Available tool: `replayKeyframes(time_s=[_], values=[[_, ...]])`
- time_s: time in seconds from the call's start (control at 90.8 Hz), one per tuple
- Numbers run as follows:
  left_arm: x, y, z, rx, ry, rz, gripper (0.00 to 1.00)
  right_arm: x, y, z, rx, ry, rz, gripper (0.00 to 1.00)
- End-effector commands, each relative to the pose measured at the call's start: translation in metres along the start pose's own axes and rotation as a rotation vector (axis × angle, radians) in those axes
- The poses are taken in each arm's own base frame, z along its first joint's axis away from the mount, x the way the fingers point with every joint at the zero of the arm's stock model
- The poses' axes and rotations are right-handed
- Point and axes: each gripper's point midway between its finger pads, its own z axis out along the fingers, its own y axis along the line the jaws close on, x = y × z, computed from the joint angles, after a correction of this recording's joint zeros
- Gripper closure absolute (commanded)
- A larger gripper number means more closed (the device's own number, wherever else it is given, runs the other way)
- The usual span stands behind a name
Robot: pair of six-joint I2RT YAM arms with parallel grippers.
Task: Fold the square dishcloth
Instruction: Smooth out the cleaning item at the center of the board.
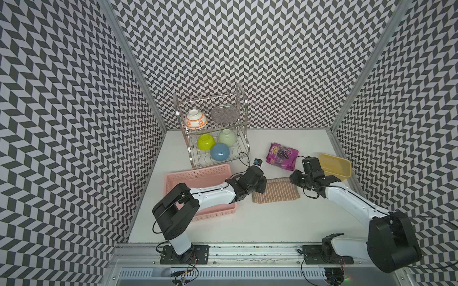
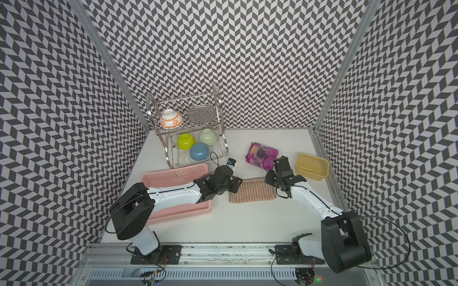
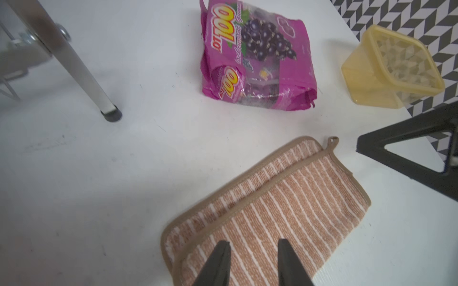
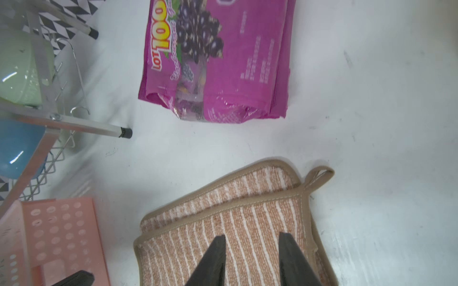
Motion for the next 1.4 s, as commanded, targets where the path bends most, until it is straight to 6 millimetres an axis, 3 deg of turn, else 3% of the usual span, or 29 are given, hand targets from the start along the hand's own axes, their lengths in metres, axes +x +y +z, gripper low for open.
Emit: replayKeyframes(time_s=[0.0,0.286,0.584,0.903,1.179,1.388], values=[[0.007,0.017,0.007,-0.048,0.054,0.114,0.64,-0.021,-0.012,0.007,0.05,-0.056,0.02,0.61],[0.03,0.038,0.018,-0.016,0.143,0.188,0.64,-0.021,-0.027,0.026,0.044,-0.015,0.059,0.58],[0.053,0.052,0.037,-0.045,0.221,0.212,0.64,-0.024,-0.037,0.032,0.063,-0.014,0.079,0.57],[0.053,0.051,0.041,-0.041,0.229,0.216,0.68,-0.022,-0.041,0.04,0.067,0.001,0.086,0.57],[0.048,0.044,0.036,-0.01,0.216,0.208,0.82,-0.021,-0.044,0.053,0.083,0.01,0.099,0.57],[0.043,0.041,0.031,0.0,0.202,0.205,0.82,-0.02,-0.05,0.063,0.111,0.013,0.105,0.57]])
